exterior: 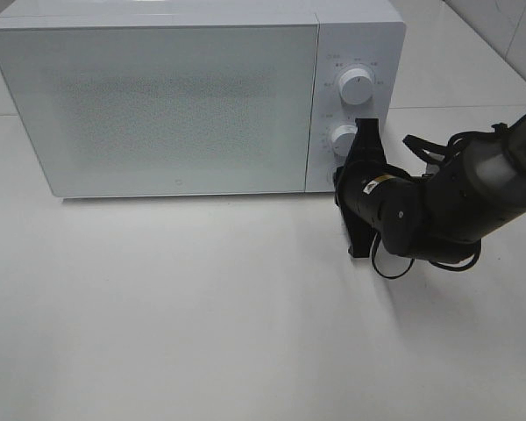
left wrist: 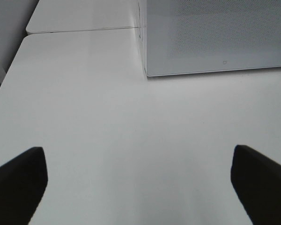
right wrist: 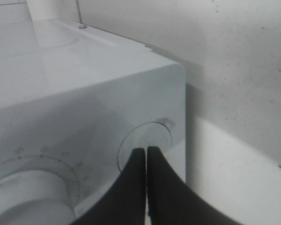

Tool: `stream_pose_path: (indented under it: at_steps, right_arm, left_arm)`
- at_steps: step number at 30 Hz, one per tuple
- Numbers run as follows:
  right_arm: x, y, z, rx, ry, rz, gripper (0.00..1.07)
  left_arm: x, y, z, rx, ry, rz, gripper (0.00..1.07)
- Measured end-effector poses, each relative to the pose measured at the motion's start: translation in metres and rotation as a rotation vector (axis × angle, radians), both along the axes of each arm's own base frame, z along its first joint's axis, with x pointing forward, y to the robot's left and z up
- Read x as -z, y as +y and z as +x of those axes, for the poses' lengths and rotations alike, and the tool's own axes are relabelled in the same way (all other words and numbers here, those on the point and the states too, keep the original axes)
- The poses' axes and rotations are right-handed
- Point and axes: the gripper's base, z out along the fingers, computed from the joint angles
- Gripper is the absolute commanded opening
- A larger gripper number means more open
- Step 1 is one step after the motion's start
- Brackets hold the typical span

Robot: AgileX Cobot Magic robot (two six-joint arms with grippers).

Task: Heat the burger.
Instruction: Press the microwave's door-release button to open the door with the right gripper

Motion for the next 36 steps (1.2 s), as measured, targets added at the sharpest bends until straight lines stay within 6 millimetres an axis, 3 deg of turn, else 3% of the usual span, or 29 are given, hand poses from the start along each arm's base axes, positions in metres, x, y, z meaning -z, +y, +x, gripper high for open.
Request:
stream_pose_path:
  at_steps: [36]
  right_arm:
    - [0.016, 0.005, 0.01, 0.043, -0.132, -0.022, 0.0]
  left_arm:
    - [0.0, 0.0, 0.0, 0.0, 0.0, 0.0, 1.0]
